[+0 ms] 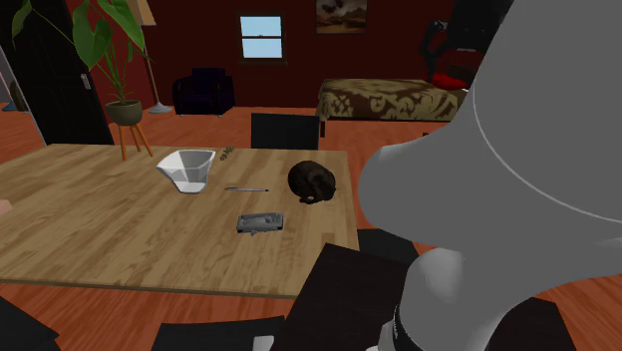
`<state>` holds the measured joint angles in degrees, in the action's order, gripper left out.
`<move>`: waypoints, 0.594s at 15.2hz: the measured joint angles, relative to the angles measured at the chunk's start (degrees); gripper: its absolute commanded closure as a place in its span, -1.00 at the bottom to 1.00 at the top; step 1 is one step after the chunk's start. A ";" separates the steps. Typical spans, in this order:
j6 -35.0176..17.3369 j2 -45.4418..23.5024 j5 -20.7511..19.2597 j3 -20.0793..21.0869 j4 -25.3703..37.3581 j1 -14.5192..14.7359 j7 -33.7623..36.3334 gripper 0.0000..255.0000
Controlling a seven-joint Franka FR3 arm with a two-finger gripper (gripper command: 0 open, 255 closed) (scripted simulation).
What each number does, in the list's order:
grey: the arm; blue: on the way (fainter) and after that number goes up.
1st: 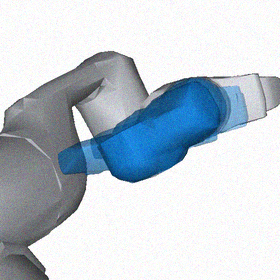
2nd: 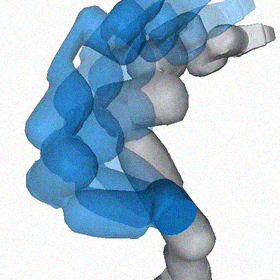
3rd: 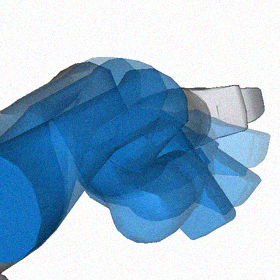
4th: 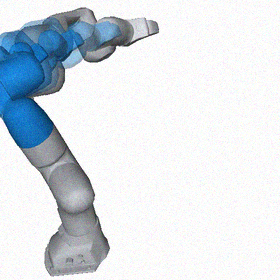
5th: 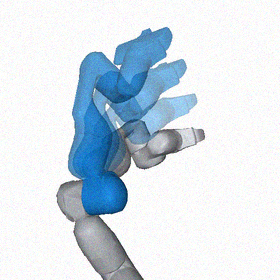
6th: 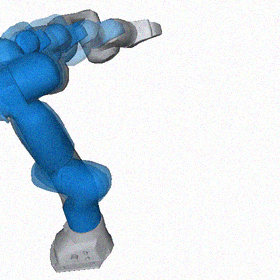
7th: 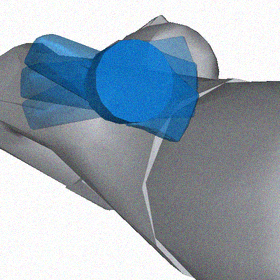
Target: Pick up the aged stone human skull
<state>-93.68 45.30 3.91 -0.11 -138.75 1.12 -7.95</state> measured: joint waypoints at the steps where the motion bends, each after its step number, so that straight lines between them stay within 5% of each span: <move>1: 0.00 0.00 0.00 0.00 0.00 0.00 0.00 -1.00; 9: -13.51 -7.30 4.33 2.65 -5.38 3.59 -0.83 -1.00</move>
<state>-107.19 38.01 8.24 2.54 -144.13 4.71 -8.78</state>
